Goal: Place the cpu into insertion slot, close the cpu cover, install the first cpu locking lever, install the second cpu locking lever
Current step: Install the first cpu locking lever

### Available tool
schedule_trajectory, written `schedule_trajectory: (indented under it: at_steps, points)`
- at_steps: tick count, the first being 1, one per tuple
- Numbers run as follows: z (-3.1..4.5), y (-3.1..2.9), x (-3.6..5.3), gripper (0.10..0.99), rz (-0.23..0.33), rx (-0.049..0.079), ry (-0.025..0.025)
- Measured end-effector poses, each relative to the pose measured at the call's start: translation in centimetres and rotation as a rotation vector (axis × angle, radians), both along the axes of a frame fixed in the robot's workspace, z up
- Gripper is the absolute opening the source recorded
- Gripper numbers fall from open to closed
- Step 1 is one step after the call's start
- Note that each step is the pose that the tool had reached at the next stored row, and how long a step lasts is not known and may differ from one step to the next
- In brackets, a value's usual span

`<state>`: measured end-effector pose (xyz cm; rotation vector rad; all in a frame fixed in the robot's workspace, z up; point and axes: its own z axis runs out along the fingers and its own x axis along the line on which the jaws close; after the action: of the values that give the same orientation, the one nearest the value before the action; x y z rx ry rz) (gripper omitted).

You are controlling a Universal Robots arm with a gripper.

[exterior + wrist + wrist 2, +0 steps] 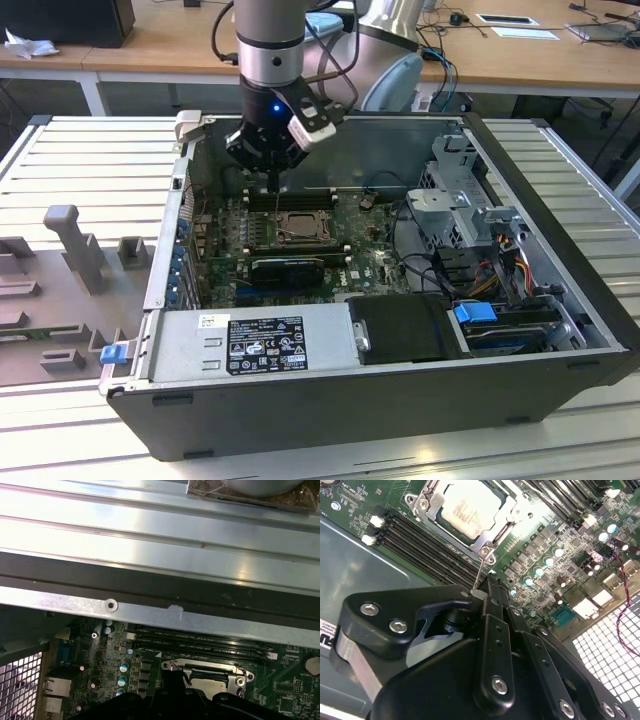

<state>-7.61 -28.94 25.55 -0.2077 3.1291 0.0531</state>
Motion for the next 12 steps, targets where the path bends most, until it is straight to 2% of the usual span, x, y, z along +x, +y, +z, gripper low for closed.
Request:
schedule_trajectory:
  at_steps: [7, 12]
  points:
    - [-0.49, 0.0, 1.48, 0.106, -0.004, 0.0, 0.0]
    - [-0.63, -0.02, 1.62, 0.106, -0.027, 0.0, 0.0]
